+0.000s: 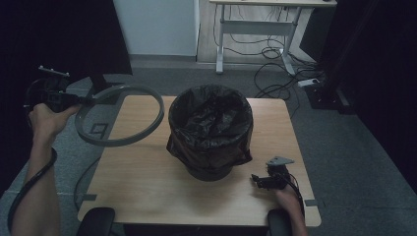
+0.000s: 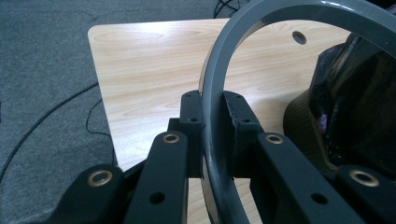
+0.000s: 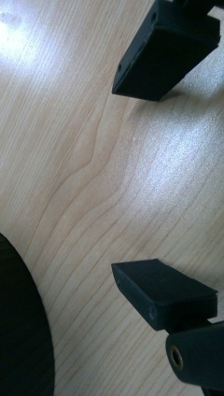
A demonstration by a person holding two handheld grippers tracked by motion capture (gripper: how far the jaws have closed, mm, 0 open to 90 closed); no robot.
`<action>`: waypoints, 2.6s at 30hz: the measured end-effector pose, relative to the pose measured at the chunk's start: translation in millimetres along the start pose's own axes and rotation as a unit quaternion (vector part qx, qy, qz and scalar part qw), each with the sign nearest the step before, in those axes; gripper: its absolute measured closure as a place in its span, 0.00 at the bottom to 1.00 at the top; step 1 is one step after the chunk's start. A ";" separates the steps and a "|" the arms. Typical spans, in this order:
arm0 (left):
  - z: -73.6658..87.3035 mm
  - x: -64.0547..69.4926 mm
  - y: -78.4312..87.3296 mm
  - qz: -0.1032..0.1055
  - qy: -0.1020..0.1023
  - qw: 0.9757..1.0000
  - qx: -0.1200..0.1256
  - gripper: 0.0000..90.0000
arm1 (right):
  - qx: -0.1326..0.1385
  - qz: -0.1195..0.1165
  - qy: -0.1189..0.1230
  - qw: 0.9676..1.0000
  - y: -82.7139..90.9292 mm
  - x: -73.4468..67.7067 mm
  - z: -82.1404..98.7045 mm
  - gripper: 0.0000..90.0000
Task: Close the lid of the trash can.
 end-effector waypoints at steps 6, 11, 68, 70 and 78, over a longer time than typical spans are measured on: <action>-10.7 11.1 2.8 0.009 -0.007 1.000 0.002 0.88 | 0.000 0.000 0.000 1.000 0.0 0.0 0.0 0.13; -20.8 23.3 2.8 0.015 -0.017 1.000 0.004 0.88 | 0.000 0.000 0.000 1.000 0.0 0.0 0.0 0.13; -73.2 181.9 -107.5 0.113 -0.136 0.984 -0.019 0.87 | 0.000 0.000 0.000 1.000 0.0 0.0 0.0 0.13; -73.9 187.0 -110.8 0.115 -0.139 0.983 -0.018 0.87 | 0.000 0.000 0.000 1.000 0.0 0.1 0.0 0.13; -75.8 210.0 -124.5 0.127 -0.155 0.980 -0.013 0.87 | 0.000 0.000 0.000 1.000 0.0 0.0 0.0 0.13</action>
Point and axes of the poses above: each handheld gripper's, and its own axes: y roughly backward along the jaws, z roughly out of its underside, x roughly to its right, the point moved 2 cm from there along -y, roughly forward along the jaws, and after that the axes turned 3 degrees about y, right-handed, at the moved point
